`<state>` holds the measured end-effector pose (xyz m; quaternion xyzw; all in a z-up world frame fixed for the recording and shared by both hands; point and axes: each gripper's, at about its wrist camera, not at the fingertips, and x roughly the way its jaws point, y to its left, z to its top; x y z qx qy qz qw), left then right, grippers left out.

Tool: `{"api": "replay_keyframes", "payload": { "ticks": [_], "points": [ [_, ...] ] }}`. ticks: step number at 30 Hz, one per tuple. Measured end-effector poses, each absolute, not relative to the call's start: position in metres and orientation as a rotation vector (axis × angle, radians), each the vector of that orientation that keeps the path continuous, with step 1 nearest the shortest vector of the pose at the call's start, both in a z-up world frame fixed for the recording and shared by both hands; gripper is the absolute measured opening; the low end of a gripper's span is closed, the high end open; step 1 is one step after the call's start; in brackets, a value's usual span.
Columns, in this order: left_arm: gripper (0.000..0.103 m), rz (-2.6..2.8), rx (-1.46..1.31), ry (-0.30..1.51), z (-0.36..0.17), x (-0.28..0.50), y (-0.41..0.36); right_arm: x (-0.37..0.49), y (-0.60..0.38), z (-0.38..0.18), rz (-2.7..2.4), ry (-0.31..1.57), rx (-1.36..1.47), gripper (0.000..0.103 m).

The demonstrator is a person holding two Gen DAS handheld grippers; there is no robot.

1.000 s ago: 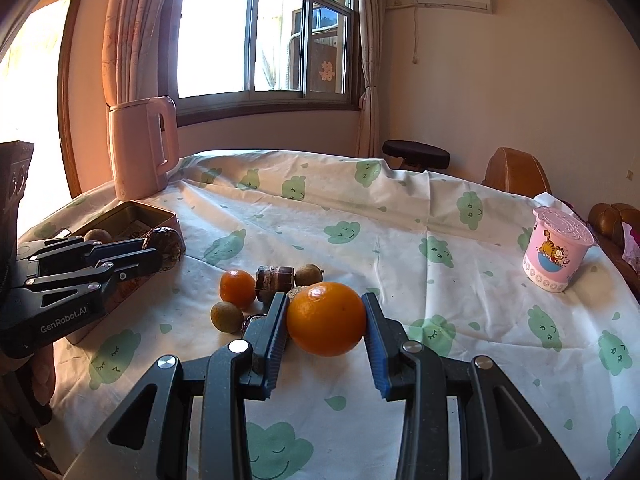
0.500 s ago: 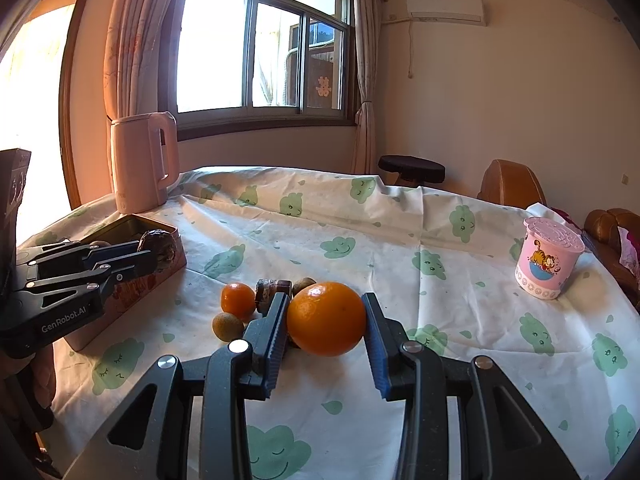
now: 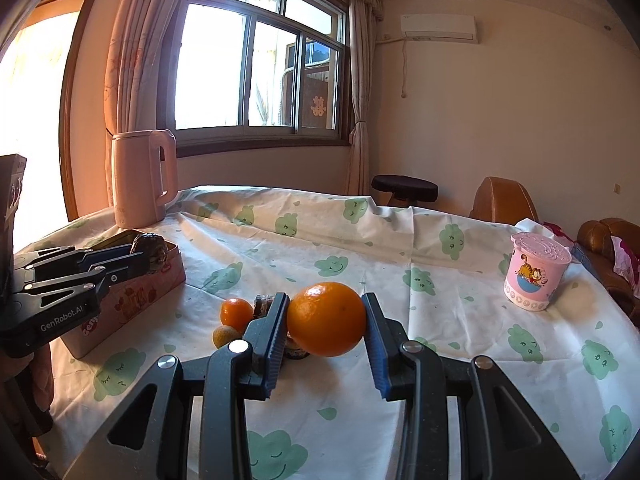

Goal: Organize fruits
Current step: 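Lift both held fruits and carry them toward the tin box, then lower the orange and brown fruit over the tin box with both tools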

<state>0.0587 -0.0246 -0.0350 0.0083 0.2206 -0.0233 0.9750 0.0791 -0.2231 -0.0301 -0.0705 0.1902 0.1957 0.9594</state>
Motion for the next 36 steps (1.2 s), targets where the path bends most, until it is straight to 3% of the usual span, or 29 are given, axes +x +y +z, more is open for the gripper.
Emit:
{"api": "replay_keyframes", "payload": {
  "ticks": [36],
  "points": [
    [0.021, 0.049, -0.041, 0.398, -0.021, 0.019, 0.041, 0.061, -0.120, -0.001, 0.627, 0.318, -0.189, 0.038]
  ]
}}
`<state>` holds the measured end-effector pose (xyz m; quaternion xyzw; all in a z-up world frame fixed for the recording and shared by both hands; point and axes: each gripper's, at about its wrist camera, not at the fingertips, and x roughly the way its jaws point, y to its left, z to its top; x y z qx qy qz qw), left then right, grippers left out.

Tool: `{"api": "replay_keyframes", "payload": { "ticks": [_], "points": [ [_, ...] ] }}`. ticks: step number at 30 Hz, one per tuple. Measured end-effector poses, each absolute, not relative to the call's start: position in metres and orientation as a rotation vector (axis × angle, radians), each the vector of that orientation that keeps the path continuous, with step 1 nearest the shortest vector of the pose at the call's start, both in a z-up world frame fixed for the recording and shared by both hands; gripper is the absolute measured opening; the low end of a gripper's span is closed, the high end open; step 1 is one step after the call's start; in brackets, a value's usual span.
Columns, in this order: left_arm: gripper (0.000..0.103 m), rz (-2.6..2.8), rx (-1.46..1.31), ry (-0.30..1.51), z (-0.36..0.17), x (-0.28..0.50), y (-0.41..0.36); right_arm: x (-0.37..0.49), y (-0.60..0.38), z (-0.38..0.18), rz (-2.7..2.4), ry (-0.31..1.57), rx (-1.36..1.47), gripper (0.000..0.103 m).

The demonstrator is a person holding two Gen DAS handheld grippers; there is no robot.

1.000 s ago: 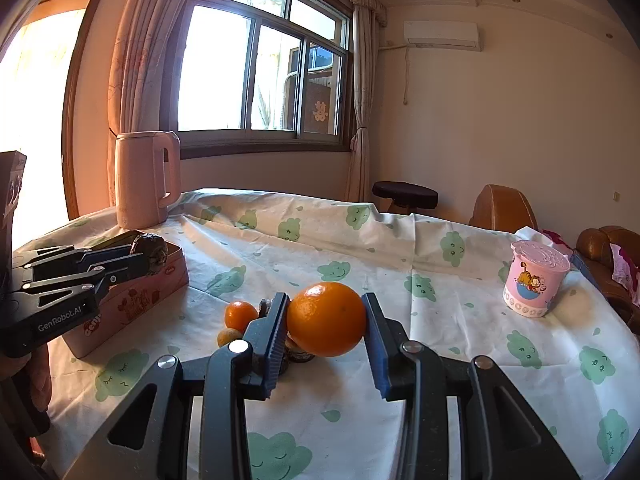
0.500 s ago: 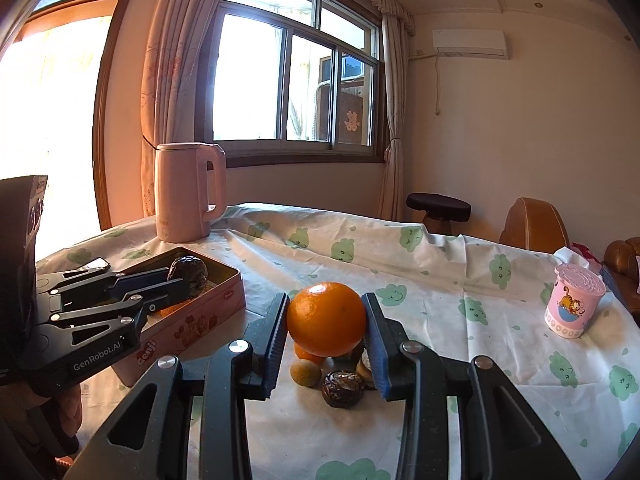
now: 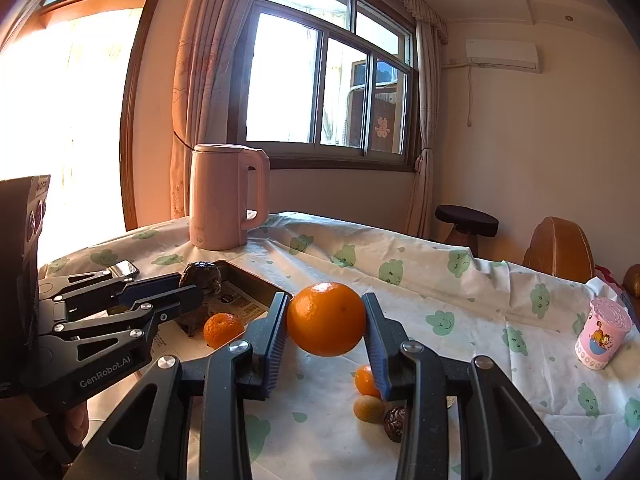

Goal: Organize fruits
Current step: 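Lower the orange and brown fruit over the tin box with both tools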

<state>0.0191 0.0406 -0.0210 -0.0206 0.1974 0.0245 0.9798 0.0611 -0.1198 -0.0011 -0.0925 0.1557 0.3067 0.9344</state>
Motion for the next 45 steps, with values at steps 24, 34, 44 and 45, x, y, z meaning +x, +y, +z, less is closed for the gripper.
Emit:
{"api": "replay_keyframes", "payload": {
  "ticks": [24, 34, 44, 45],
  "points": [
    [0.021, 0.136, -0.087, 0.409, -0.028, 0.006, 0.087, 0.051, -0.057, -0.006, 0.729, 0.331, -0.243, 0.038],
    [0.021, 0.175, -0.099, 0.425, -0.031, 0.006, 0.108, 0.052, -0.036, -0.013, 0.754, 0.349, -0.264, 0.038],
    [0.021, 0.189, -0.104, 0.449, -0.035, 0.010, 0.119, 0.051, -0.020, -0.022, 0.773, 0.375, -0.277, 0.038],
    [0.021, 0.190, -0.106, 0.451, -0.036, 0.010, 0.120, 0.050, -0.018, -0.023, 0.775, 0.377, -0.278, 0.038]
  ]
}}
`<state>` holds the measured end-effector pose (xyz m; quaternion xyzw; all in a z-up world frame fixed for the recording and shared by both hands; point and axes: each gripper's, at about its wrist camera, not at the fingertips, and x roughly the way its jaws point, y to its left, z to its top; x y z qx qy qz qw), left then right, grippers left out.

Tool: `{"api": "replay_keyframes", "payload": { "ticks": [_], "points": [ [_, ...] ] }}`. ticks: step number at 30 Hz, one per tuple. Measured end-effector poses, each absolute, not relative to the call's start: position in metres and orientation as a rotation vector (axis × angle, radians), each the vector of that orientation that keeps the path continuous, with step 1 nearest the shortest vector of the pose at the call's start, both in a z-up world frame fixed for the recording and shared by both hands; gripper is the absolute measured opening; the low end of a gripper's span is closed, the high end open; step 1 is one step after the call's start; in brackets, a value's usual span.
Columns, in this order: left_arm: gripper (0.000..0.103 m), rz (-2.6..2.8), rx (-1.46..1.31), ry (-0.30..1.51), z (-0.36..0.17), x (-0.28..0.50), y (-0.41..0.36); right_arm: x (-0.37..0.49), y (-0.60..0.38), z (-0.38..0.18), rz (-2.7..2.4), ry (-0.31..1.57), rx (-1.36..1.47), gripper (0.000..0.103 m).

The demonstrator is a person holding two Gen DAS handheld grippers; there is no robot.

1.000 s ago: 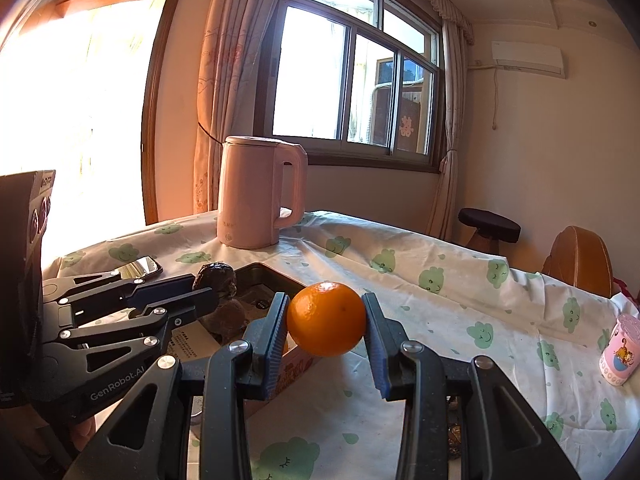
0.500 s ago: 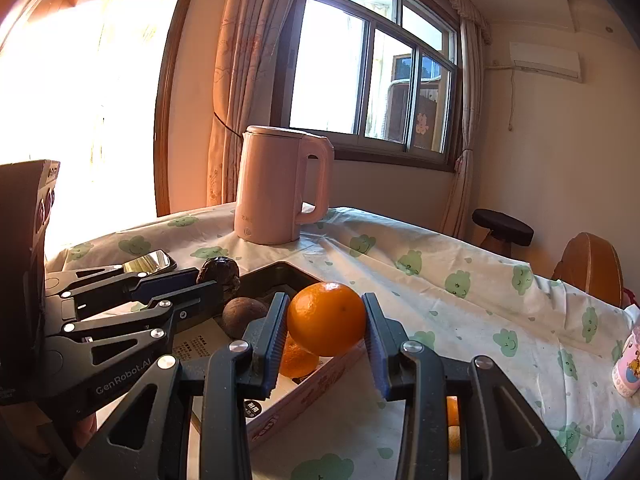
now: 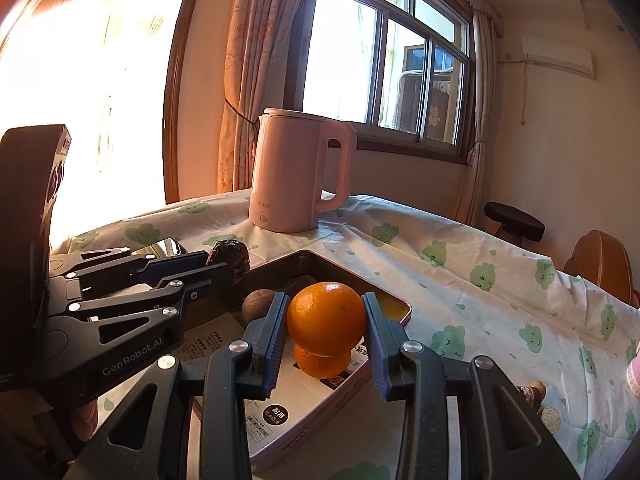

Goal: Organize fruits
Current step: 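Lower the orange and brown fruit over the tin box with both tools, then open the right tool to drop the orange while the left tool releases the brown fruit into the tin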

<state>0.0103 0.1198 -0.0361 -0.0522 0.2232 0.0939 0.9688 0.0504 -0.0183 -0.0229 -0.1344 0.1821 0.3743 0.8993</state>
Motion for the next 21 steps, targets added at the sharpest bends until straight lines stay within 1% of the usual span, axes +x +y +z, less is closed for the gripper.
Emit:
{"api": "replay_keyframes", "payload": {
  "ticks": [21],
  "points": [
    [0.021, 0.176, -0.119, 0.532, -0.049, 0.022, 0.127, 0.054, -0.003, -0.041, 0.786, 0.441, -0.314, 0.039]
  ]
}}
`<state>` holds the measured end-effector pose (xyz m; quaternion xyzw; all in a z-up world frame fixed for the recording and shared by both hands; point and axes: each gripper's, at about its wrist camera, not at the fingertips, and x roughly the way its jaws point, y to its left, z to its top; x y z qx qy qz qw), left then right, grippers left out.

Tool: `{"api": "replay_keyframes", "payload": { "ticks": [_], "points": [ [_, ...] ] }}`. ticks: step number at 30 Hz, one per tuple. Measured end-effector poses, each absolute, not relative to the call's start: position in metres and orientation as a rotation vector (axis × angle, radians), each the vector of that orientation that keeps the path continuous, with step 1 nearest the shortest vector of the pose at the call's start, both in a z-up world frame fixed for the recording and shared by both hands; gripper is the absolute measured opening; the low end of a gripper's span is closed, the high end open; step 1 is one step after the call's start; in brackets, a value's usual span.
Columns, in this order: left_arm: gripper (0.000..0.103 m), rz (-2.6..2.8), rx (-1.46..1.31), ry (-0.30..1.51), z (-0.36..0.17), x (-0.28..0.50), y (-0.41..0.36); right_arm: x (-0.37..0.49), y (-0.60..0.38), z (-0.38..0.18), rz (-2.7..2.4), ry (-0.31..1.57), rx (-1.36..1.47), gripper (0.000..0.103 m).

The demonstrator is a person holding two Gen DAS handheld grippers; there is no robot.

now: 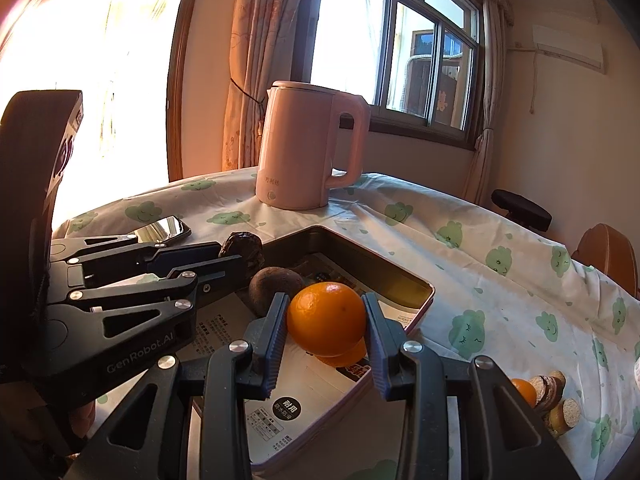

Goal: Organize fruits
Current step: 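Open the right tool to drop the orange while the left tool releases the brown fruit into the tin, then move both open tools back to the fruit pile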

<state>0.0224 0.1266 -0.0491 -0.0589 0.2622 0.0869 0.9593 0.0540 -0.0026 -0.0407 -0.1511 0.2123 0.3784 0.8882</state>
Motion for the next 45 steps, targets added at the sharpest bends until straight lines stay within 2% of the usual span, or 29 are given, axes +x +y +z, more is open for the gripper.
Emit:
{"api": "replay_keyframes", "payload": {
  "ticks": [24, 32, 35, 38, 40, 41, 43, 45],
  "points": [
    [0.021, 0.170, -0.116, 0.622, -0.060, 0.034, 0.128, 0.069, 0.012, -0.057, 0.793, 0.564, -0.365, 0.039],
    [0.022, 0.176, -0.117, 0.624, -0.061, 0.033, 0.128, 0.070, 0.009, -0.055, 0.771, 0.558, -0.348, 0.050],
    [0.031, 0.195, -0.118, 0.615, -0.060, 0.031, 0.129, 0.069, 0.007, -0.053, 0.762, 0.544, -0.339, 0.053],
    [0.047, 0.200, -0.120, 0.605, -0.057, 0.027, 0.130, 0.068, 0.002, -0.051, 0.746, 0.529, -0.324, 0.054],
    [0.062, 0.189, -0.117, 0.594, -0.055, 0.024, 0.126, 0.065, -0.005, -0.048, 0.736, 0.507, -0.319, 0.055],
    [0.065, 0.189, -0.112, 0.582, -0.052, 0.022, 0.123, 0.063, -0.010, -0.045, 0.730, 0.492, -0.316, 0.055],
    [0.073, 0.171, -0.111, 0.560, -0.046, 0.019, 0.116, 0.061, -0.023, -0.038, 0.713, 0.464, -0.304, 0.065],
    [0.077, 0.148, -0.097, 0.549, -0.040, 0.019, 0.105, 0.060, -0.039, -0.030, 0.693, 0.441, -0.280, 0.069]
  ]
}}
